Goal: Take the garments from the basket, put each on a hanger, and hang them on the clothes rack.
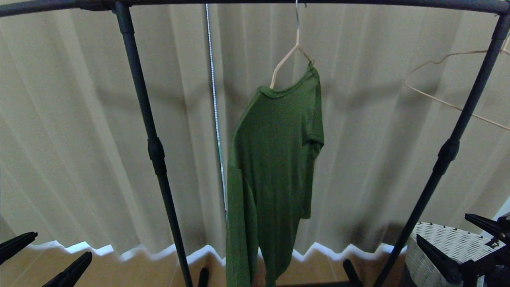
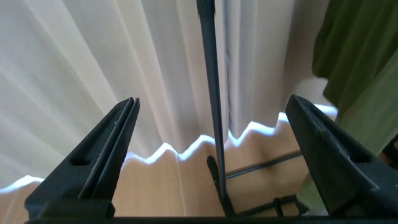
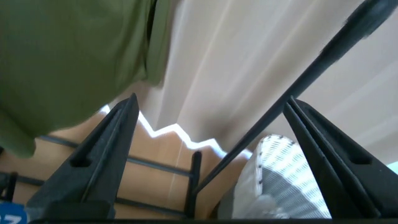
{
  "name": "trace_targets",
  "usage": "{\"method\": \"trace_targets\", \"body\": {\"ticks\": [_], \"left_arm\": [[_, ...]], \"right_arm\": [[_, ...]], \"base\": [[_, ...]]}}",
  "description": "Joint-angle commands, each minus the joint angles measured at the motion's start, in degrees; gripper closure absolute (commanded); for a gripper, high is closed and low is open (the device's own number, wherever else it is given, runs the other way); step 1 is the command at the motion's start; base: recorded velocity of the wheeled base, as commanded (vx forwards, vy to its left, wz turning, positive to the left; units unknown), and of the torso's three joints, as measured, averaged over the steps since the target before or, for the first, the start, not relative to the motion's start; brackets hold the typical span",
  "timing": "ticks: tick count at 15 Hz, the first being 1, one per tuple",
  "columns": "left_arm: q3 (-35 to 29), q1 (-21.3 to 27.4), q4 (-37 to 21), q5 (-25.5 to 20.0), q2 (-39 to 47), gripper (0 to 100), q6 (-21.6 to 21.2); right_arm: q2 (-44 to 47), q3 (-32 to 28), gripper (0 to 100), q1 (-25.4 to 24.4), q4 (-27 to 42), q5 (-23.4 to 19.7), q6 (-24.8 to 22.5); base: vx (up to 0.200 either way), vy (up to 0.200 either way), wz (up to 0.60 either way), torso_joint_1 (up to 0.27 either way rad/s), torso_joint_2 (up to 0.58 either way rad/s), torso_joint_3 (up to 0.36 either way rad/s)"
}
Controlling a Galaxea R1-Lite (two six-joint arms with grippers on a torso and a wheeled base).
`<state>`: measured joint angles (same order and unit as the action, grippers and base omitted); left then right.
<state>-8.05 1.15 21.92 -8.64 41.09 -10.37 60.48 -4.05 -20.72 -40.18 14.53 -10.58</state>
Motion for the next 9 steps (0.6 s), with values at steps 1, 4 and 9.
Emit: {"method": "trace_targets", "body": {"ticks": [1, 4, 9], "left_arm": [[0.0, 0.1, 0.1, -0.1, -1.7, 0, 0.0], [0.0, 0.2, 0.0, -0.1, -3.4, 0, 0.0], [0.4, 0.2, -0.2, -0.1, -3.4, 0, 0.0]], "right_arm": [[0.2, -0.1, 0, 0.0, 0.0, 0.0, 0.0], [0.3, 0.0, 0, 0.0, 0.0, 0.0, 0.0], [0.3, 0.4, 0, 0.0, 0.0, 0.0, 0.0]], "base": [[0.0, 0.0, 0.0, -0.085, 0.44, 0.344], [0.0, 0.0, 0.0, -0.053, 0.31, 0.24], [-0.08, 0.0, 0.0, -0.005, 0.04, 0.024]]}}
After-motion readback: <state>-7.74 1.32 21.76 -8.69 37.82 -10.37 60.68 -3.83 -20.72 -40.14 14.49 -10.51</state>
